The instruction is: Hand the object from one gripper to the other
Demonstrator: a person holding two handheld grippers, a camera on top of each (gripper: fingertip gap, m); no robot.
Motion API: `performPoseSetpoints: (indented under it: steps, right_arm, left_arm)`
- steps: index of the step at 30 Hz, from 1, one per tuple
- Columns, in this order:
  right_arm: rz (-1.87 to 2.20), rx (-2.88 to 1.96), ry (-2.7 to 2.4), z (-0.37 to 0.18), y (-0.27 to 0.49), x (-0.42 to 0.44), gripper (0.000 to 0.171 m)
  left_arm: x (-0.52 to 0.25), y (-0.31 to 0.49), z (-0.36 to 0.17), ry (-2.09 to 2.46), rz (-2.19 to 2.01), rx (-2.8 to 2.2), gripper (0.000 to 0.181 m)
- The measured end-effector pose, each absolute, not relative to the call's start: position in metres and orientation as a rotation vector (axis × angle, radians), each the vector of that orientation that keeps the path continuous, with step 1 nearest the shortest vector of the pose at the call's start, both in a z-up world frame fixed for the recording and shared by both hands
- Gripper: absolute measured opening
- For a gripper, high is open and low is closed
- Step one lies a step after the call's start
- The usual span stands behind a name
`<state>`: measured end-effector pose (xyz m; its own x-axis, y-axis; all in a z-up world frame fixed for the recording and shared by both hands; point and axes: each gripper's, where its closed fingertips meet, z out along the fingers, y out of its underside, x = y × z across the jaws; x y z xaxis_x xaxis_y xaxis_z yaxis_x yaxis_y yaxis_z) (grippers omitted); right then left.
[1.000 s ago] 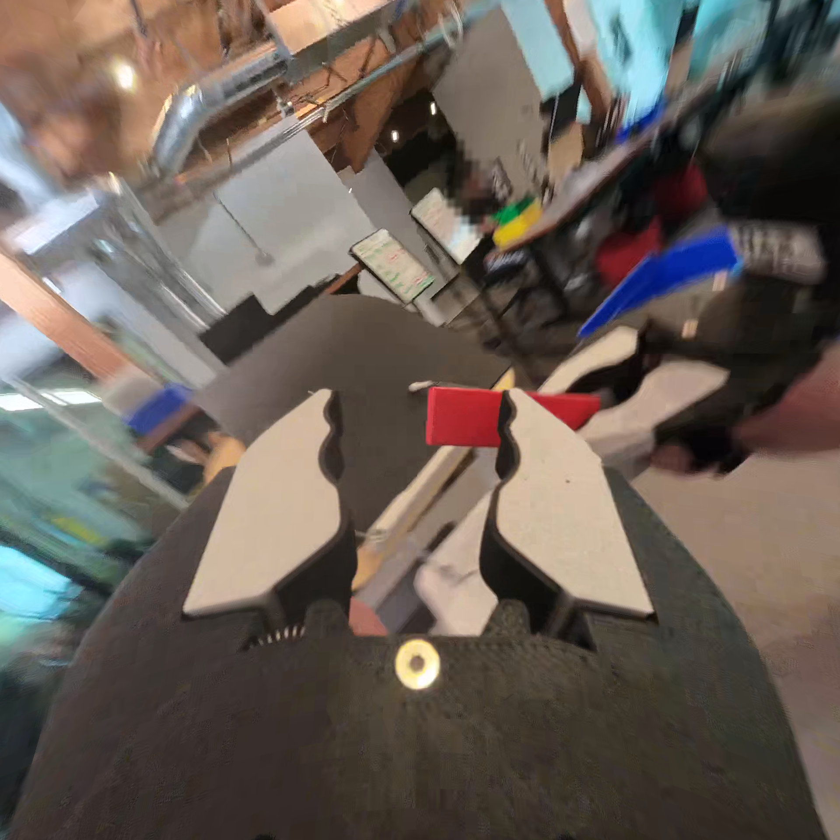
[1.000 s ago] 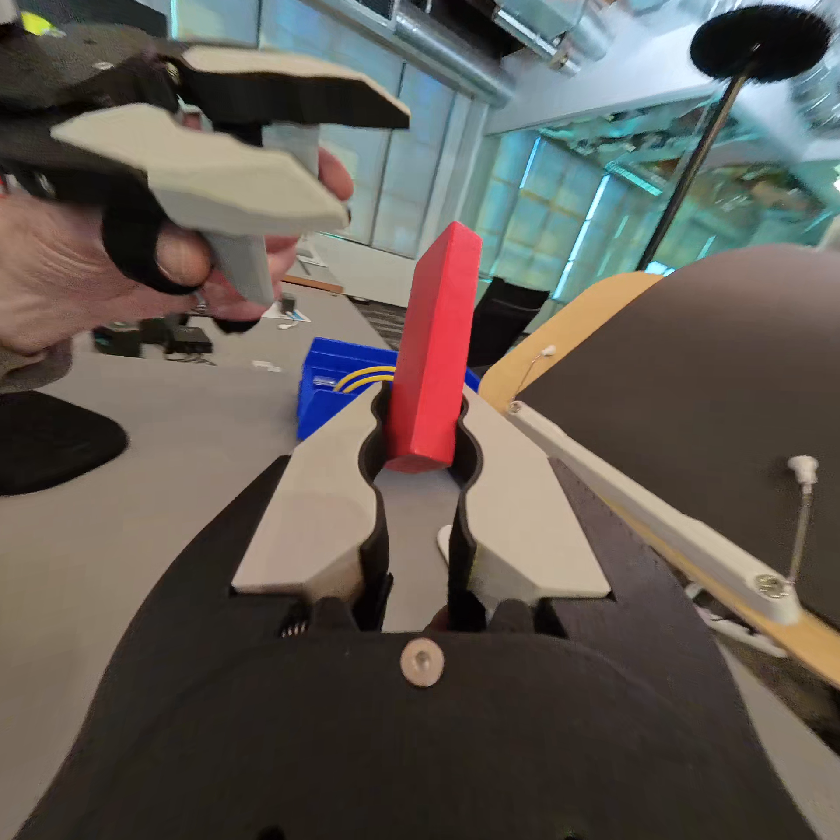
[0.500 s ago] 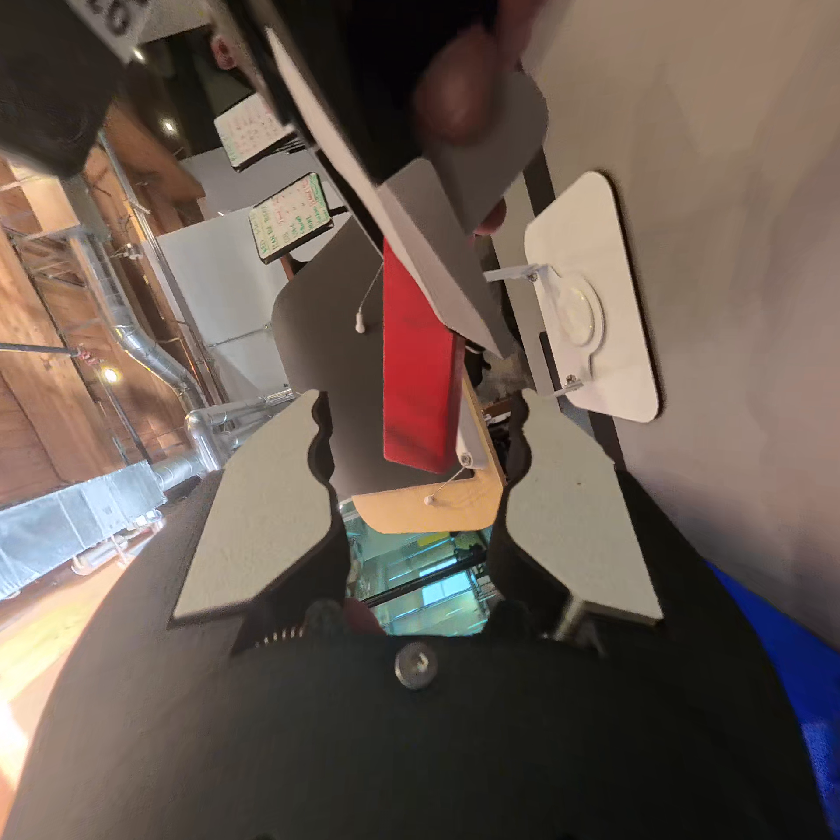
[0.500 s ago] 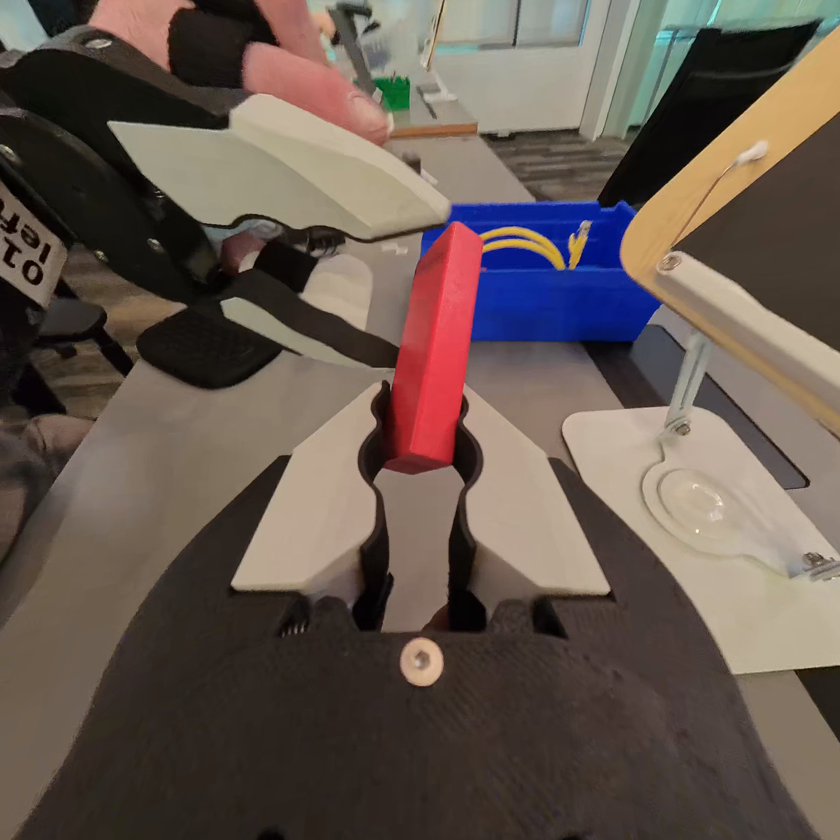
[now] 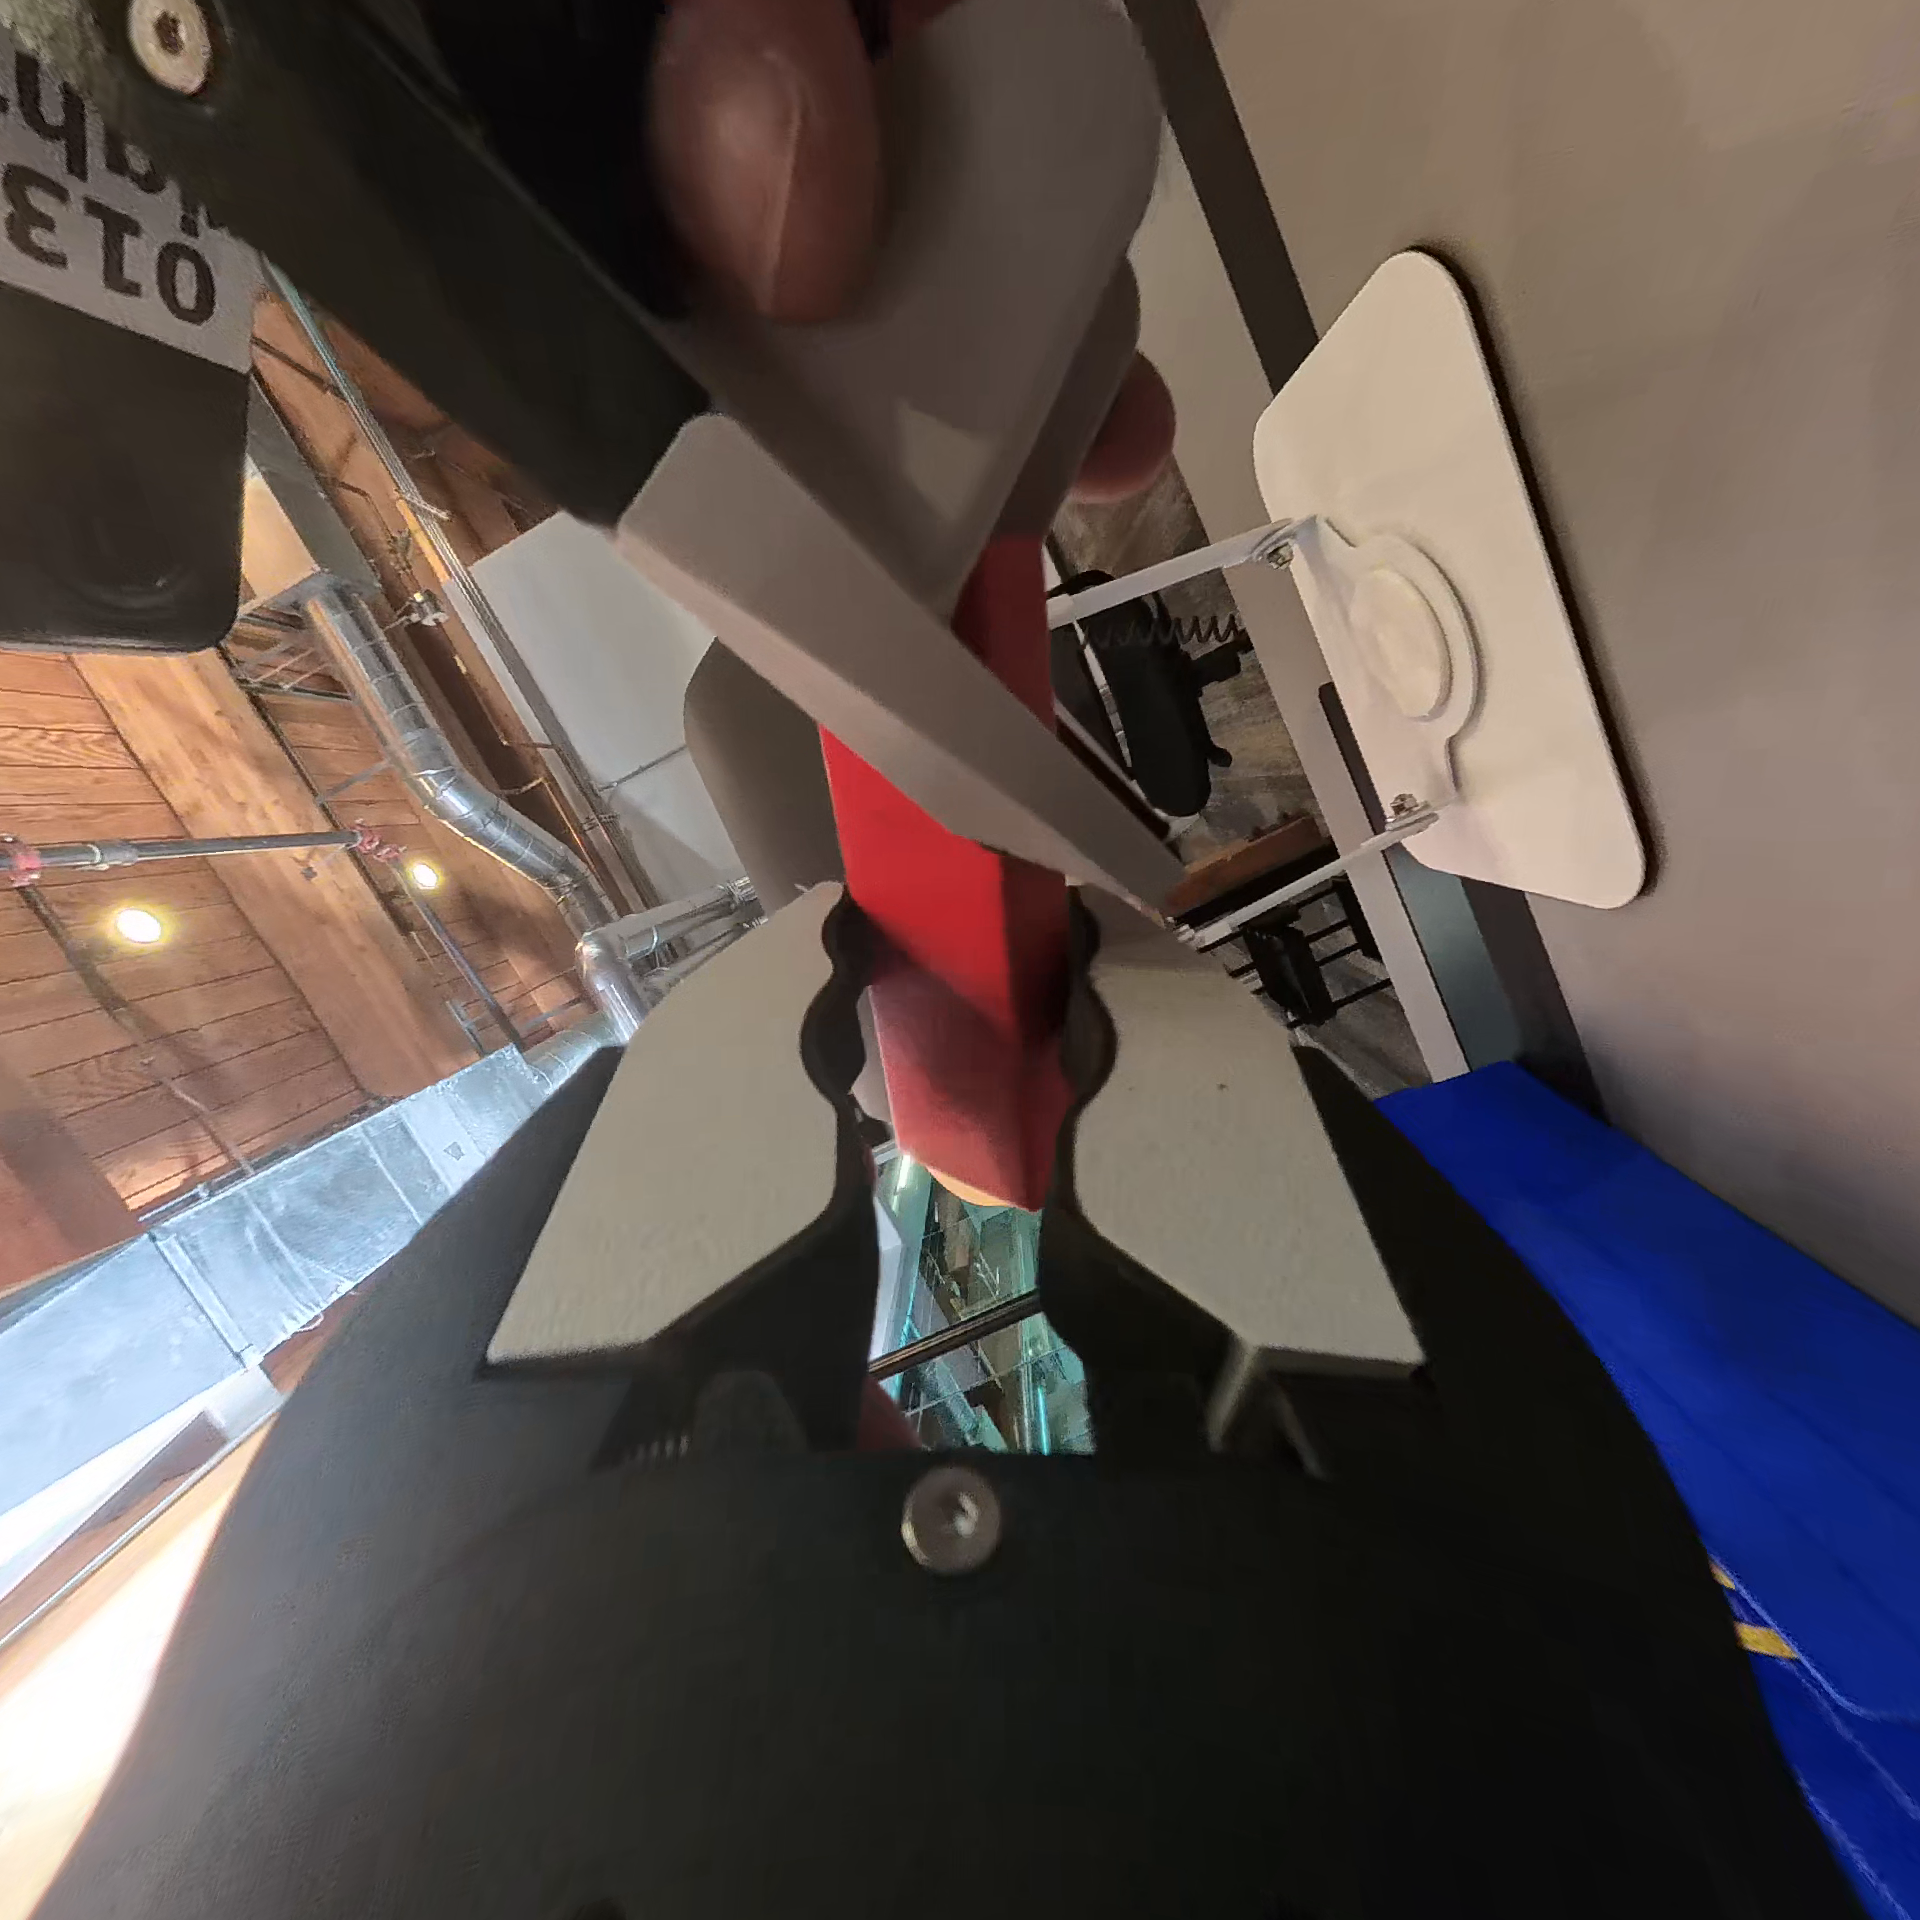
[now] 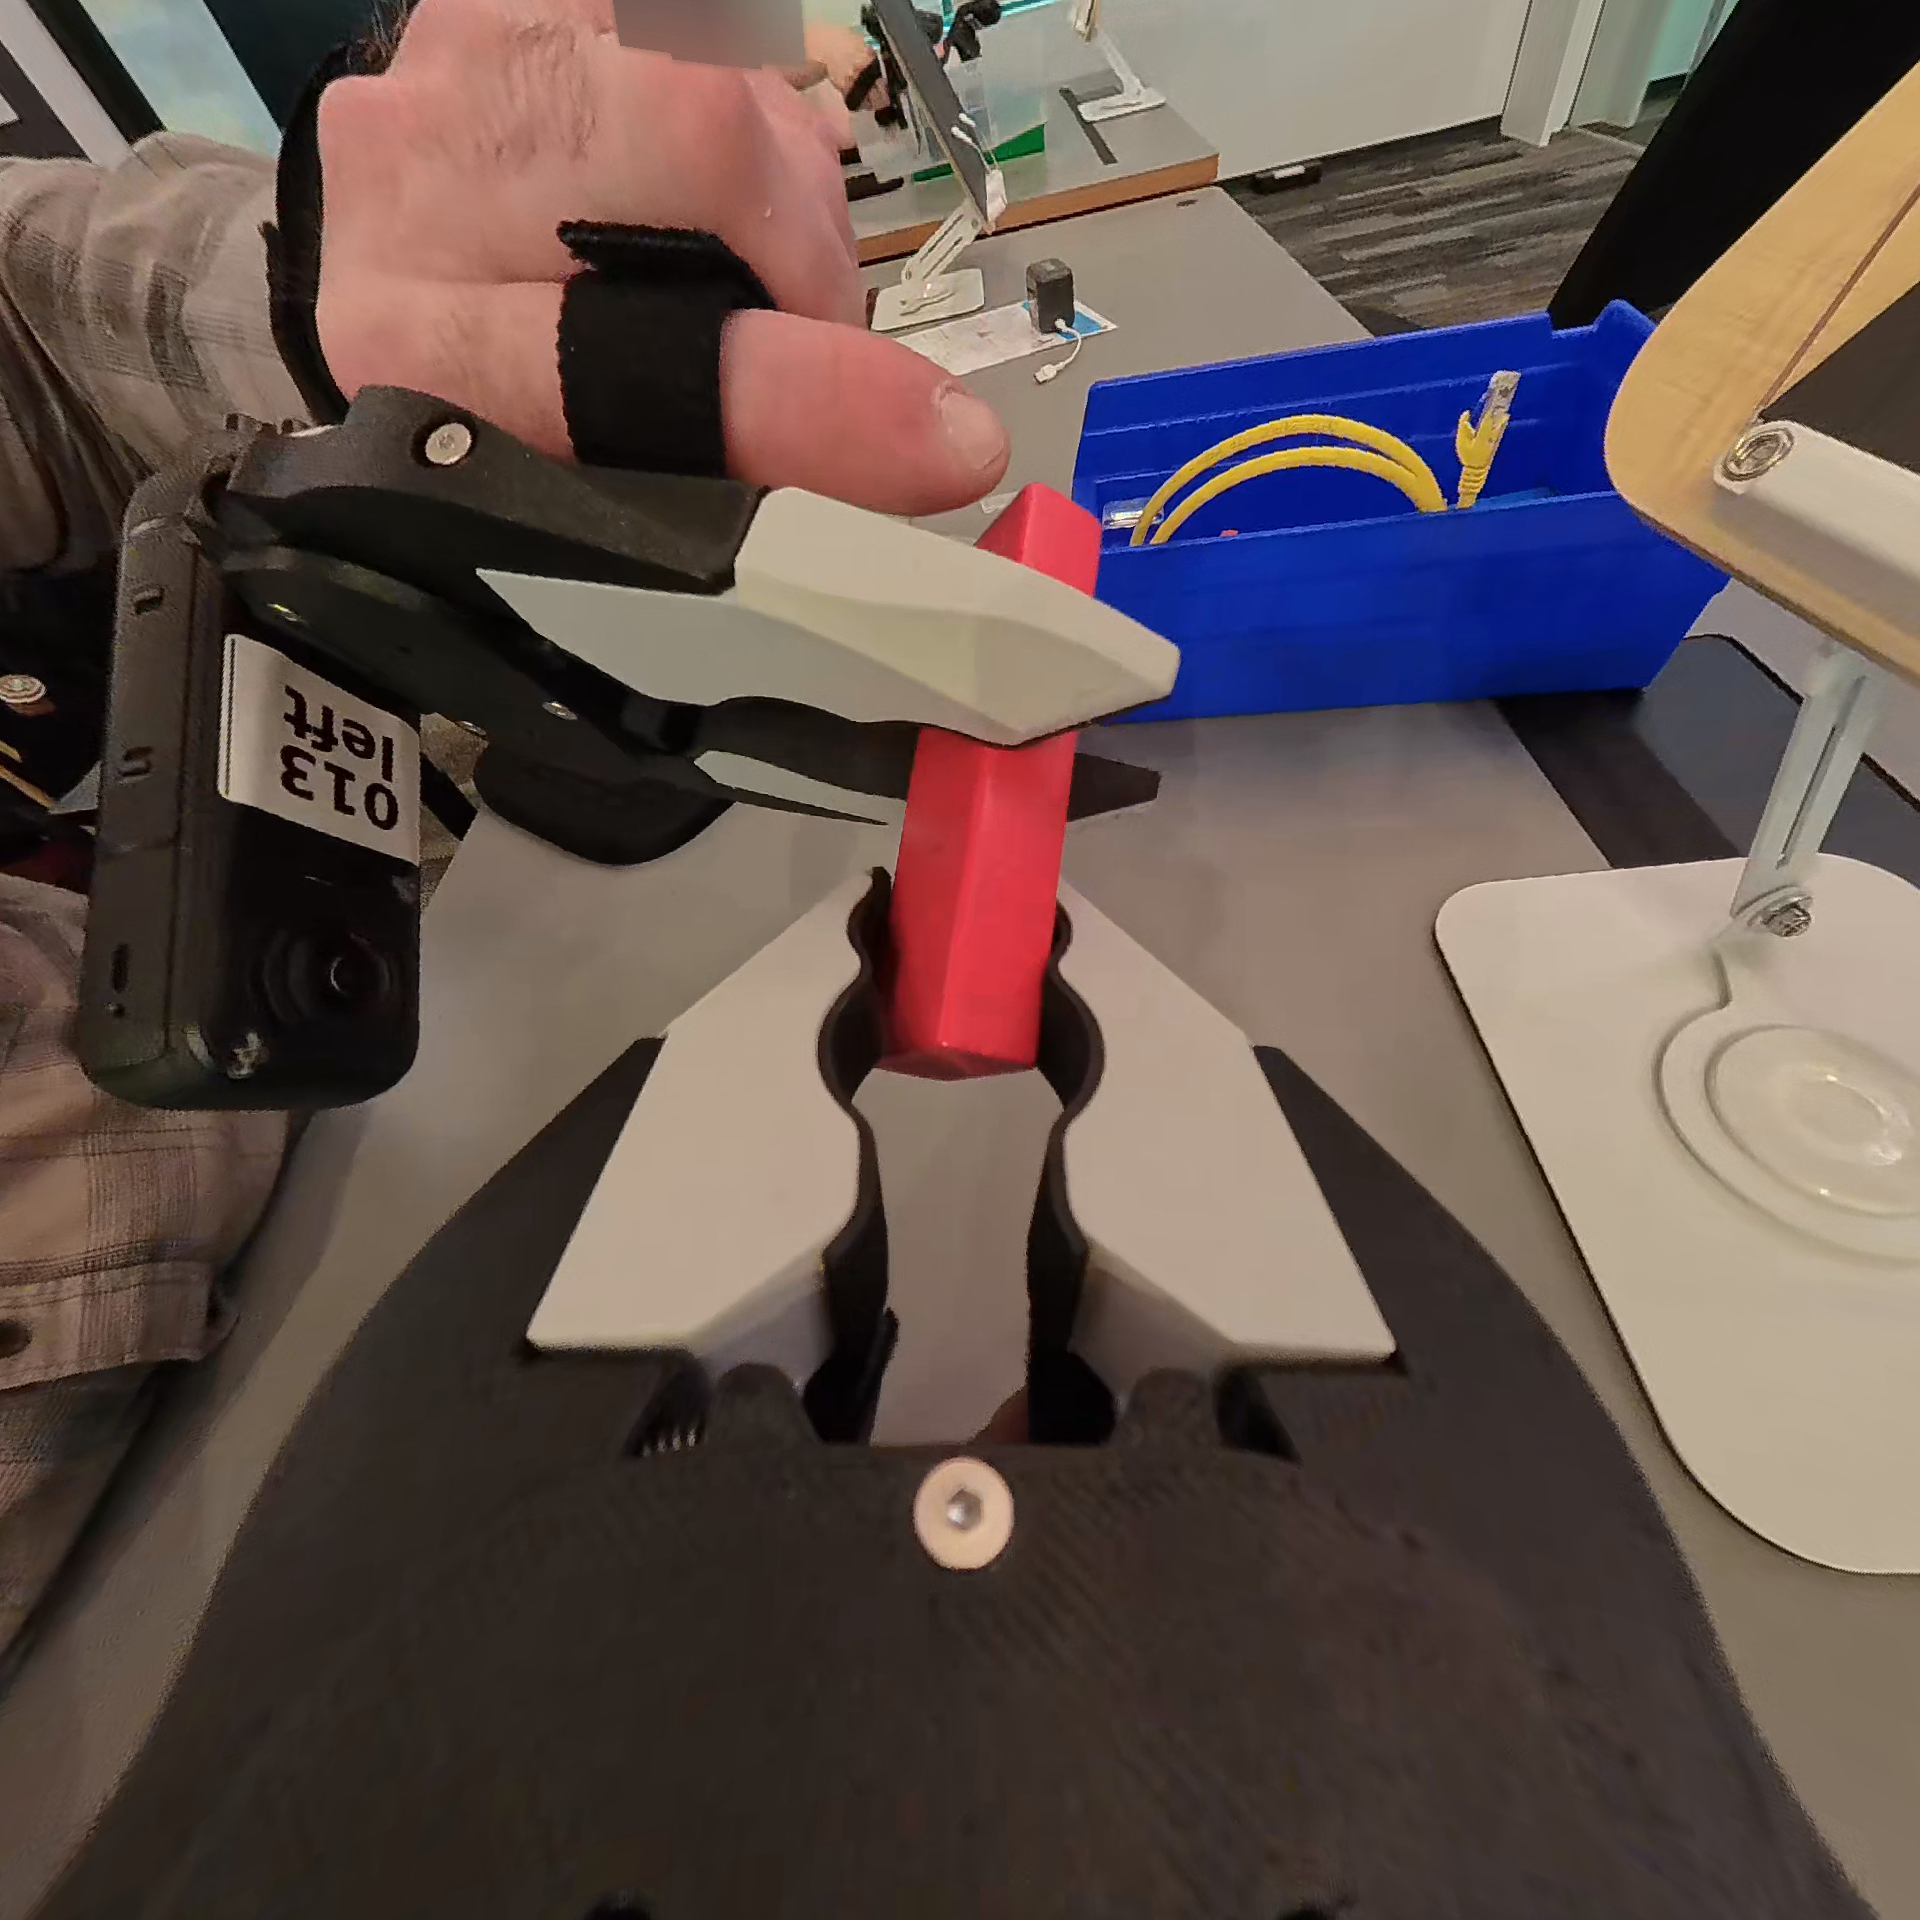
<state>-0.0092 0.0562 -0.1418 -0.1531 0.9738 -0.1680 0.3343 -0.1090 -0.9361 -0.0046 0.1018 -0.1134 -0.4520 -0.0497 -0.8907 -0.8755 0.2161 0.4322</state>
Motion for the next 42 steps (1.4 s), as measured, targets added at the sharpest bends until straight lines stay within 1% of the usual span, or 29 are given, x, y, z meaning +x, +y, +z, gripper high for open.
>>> performPoseSetpoints:
  steps: [8, 13, 16, 21, 24, 25, 30, 31, 32, 34, 36, 39, 42]
  right_arm:
    - [1.256, -1.421, -1.464, -0.130, 0.062, -0.013, 0.024]
    - [1.189, -1.364, -1.444, -0.120, 0.068, -0.012, 0.043]
    - [0.954, -1.268, -1.422, -0.110, 0.085, -0.007, 0.047]
    - [0.496, -1.099, -1.439, -0.094, 0.099, -0.001, 0.053]
    - [0.134, -0.997, -1.456, -0.092, 0.110, 0.000, 0.056]
    - [0.032, -0.960, -1.450, -0.091, 0.113, -0.001, 0.059]
    - [-0.337, -0.779, -1.357, -0.095, 0.127, -0.010, 0.065]
    - [-0.406, -0.731, -1.336, -0.094, 0.128, -0.011, 0.071]
    - [-0.470, -0.684, -1.309, -0.091, 0.128, -0.011, 0.072]
    - [-0.544, -0.580, -1.244, -0.081, 0.120, -0.013, 0.071]
    - [-0.576, -0.493, -1.184, -0.073, 0.109, -0.015, 0.066]
    - [-0.624, -0.442, -1.168, -0.077, 0.106, -0.019, 0.067]
    - [-0.649, -0.392, -1.136, -0.079, 0.103, -0.020, 0.060]
  left_arm:
    - [-0.008, 0.105, -0.105, 1.676, 1.319, -0.898, 0.034]
    - [-0.010, 0.106, -0.101, 1.684, 1.264, -0.966, 0.034]
    - [-0.017, 0.110, -0.097, 1.683, 1.212, -1.054, 0.034]
    - [-0.036, 0.114, -0.104, 1.691, 1.001, -1.423, 0.034]
    - [-0.043, 0.115, -0.112, 1.670, 0.811, -1.665, 0.034]
    - [-0.045, 0.115, -0.115, 1.647, 0.731, -1.743, 0.034]
    - [-0.032, 0.099, -0.124, 1.535, 0.142, -2.100, 0.034]
    - [-0.027, 0.093, -0.124, 1.515, 0.028, -2.147, 0.034]
    - [-0.025, 0.089, -0.125, 1.506, -0.044, -2.193, 0.034]
    - [-0.020, 0.078, -0.127, 1.508, -0.193, -2.260, 0.034]
    - [-0.014, 0.072, -0.126, 1.498, -0.314, -2.301, 0.034]
    - [-0.010, 0.060, -0.126, 1.528, -0.457, -2.347, 0.034]
    - [-0.008, 0.049, -0.131, 1.572, -0.550, -2.387, 0.034]
